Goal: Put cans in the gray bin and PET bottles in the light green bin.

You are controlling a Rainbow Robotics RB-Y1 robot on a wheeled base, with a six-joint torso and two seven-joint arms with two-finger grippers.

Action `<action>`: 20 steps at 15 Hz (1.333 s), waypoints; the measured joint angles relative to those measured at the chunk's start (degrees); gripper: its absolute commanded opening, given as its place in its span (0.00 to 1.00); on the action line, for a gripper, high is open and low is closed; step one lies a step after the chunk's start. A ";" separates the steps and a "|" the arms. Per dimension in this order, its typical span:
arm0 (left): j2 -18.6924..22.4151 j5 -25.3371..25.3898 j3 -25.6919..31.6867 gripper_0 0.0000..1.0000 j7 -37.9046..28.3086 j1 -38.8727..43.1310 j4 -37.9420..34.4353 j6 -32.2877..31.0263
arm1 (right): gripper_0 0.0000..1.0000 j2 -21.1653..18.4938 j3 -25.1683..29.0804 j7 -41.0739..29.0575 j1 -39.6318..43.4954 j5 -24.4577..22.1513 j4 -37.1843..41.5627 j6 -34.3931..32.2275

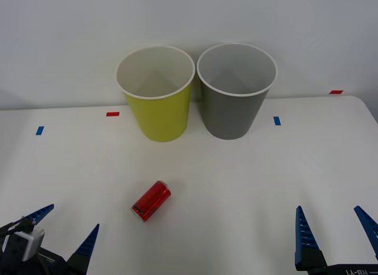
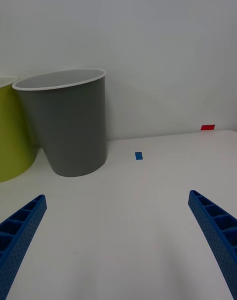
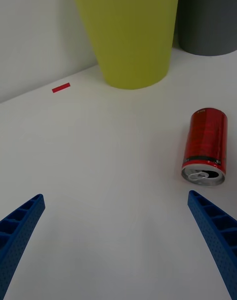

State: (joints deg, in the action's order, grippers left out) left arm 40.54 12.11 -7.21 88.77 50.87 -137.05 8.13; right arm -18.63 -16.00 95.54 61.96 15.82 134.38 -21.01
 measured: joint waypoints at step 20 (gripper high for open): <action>22.33 31.01 0.01 1.00 -3.37 -32.53 -6.05 45.51 | 1.00 0.00 0.00 0.00 0.00 0.00 0.00 0.00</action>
State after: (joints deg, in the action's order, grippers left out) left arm 62.87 43.12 -7.20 85.40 18.34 -143.10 53.63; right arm -18.63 -16.00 95.54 61.96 15.82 134.38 -21.01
